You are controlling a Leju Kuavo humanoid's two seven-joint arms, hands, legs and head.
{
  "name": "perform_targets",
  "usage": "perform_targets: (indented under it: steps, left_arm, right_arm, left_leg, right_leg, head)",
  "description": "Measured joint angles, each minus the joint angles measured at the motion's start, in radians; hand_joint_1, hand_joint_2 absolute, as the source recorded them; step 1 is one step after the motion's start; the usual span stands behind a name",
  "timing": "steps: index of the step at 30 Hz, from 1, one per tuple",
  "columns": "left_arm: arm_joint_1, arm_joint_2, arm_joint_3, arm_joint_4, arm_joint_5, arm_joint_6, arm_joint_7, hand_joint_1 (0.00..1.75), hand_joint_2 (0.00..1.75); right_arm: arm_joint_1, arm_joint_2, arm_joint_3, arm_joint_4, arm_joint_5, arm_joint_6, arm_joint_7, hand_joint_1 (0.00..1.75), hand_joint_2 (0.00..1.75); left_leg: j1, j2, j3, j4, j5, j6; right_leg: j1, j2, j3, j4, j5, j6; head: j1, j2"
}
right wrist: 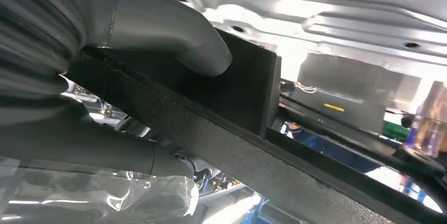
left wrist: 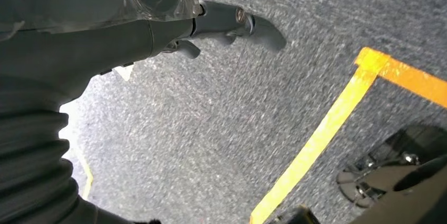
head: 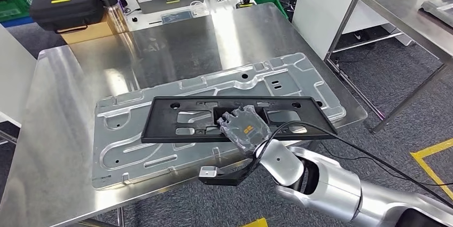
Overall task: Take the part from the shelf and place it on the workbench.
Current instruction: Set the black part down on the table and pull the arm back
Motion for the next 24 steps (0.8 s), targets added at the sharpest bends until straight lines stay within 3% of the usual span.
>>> perform_targets:
  steps: [2,5,6,7,8,10,12,15,17,18,21,22,23,24]
  left_arm:
    - [0.0,-0.001,0.0,0.0,0.002,0.001,-0.001,0.0,1.75]
    - [-0.001,-0.004,0.0,0.0,0.002,0.001,-0.001,0.0,1.75]
    - [0.0,-0.004,0.0,0.0,0.002,0.001,-0.001,0.0,1.75]
    - [0.001,-0.005,0.0,0.0,0.002,0.001,-0.001,0.0,1.75]
    - [0.002,-0.005,0.0,0.0,0.002,0.001,-0.001,0.0,1.75]
    - [0.002,-0.006,0.0,0.0,0.001,0.001,-0.001,0.0,1.75]
    - [0.0,-0.006,0.0,0.0,0.001,0.001,-0.001,0.0,1.75]
    - [-0.002,-0.005,0.0,0.0,0.001,0.001,0.0,0.0,1.75]
    - [-0.002,-0.004,0.0,0.0,0.0,0.002,0.0,0.0,1.75]
    - [-0.002,-0.003,0.0,0.0,0.0,0.002,0.0,0.0,1.75]
    - [-0.002,-0.004,0.0,0.0,0.001,0.003,0.001,0.0,1.75]
    - [0.0,-0.004,0.0,0.0,0.001,0.003,0.002,0.0,1.75]
    - [0.002,-0.004,0.0,0.0,0.001,0.003,0.002,0.0,1.75]
    - [0.003,-0.004,0.0,0.0,0.001,0.003,0.003,0.0,1.75]
  right_arm:
    - [-0.001,0.0,0.0,0.0,0.0,0.0,-0.001,1.75,1.75]
    - [-0.001,0.0,0.001,0.0,0.0,0.0,-0.002,1.75,1.75]
    - [0.001,0.0,0.002,0.001,0.0,0.0,-0.002,1.75,1.75]
    - [0.002,0.0,0.003,0.001,0.0,0.0,-0.002,1.75,1.75]
    - [0.003,0.0,0.004,0.001,0.0,0.0,-0.002,1.75,1.75]
    - [0.003,0.0,0.004,0.003,0.0,0.0,-0.002,1.75,1.75]
    - [0.001,0.0,0.005,0.005,0.0,0.0,-0.003,1.75,1.75]
    - [0.001,0.001,0.005,0.007,0.0,0.0,-0.004,1.75,1.75]
    - [-0.001,0.001,0.005,0.007,0.0,0.0,-0.005,1.75,1.75]
    - [-0.002,0.002,0.005,0.007,0.0,0.0,-0.005,1.75,1.75]
    - [0.0,0.005,0.006,0.008,-0.001,0.0,-0.005,1.75,1.75]
    - [0.001,0.005,0.006,0.008,-0.001,0.0,-0.005,1.75,1.75]
    - [0.003,0.005,0.007,0.009,-0.001,0.0,-0.005,1.75,1.75]
    - [0.004,0.005,0.007,0.009,-0.002,0.0,-0.005,1.75,1.75]
  left_leg:
    - [0.006,-0.002,0.021,-0.009,-0.005,0.012]
    - [0.009,-0.003,0.046,-0.012,-0.021,0.021]
    - [0.009,-0.004,0.053,-0.012,-0.027,0.02]
    - [0.009,-0.005,0.061,-0.012,-0.035,0.019]
    - [0.009,-0.006,0.072,-0.012,-0.042,0.017]
    - [0.009,-0.008,0.095,-0.012,-0.061,0.01]
    - [0.006,-0.008,0.107,-0.011,-0.076,0.0]
    - [0.003,-0.006,0.112,-0.003,-0.089,-0.015]
    - [0.005,-0.004,0.099,0.038,-0.106,-0.025]
    - [0.008,-0.003,0.072,0.089,-0.124,-0.031]
    - [0.017,-0.001,-0.053,0.284,-0.186,-0.047]
    - [0.019,-0.001,-0.08,0.307,-0.185,-0.048]
    - [0.02,0.0,-0.088,0.29,-0.162,-0.048]
    - [0.021,0.0,-0.076,0.235,-0.119,-0.047]
  right_leg:
    - [0.001,-0.002,-0.014,0.044,-0.017,0.008]
    - [-0.001,-0.004,-0.126,0.229,-0.084,0.019]
    - [-0.002,-0.004,-0.163,0.275,-0.094,0.023]
    - [-0.002,-0.004,-0.184,0.286,-0.084,0.025]
    - [-0.003,-0.004,-0.184,0.256,-0.051,0.026]
    - [-0.002,-0.005,-0.141,0.116,0.047,0.023]
    - [0.001,-0.007,-0.102,0.011,0.086,0.014]
    - [0.003,-0.008,-0.092,-0.007,0.08,-0.009]
    - [-0.001,-0.009,-0.079,-0.009,0.074,-0.021]
    - [-0.003,-0.009,-0.072,-0.009,0.071,-0.025]
    - [-0.003,-0.007,-0.059,-0.009,0.056,-0.028]
    - [-0.003,-0.006,-0.052,-0.009,0.049,-0.027]
    - [-0.004,-0.005,-0.043,-0.009,0.042,-0.026]
    - [-0.004,-0.005,-0.031,-0.009,0.035,-0.024]
  head:
    - [0.002,0.0]
    - [0.004,0.0]
    - [0.004,0.0]
    - [0.004,0.0]
    - [0.004,0.0]
    - [0.004,0.0]
    - [0.005,0.0]
    - [0.005,0.0]
    - [0.004,0.0]
    - [0.003,0.0]
    - [0.002,0.0]
    - [0.002,0.0]
    - [0.002,0.0]
    - [0.002,0.0]
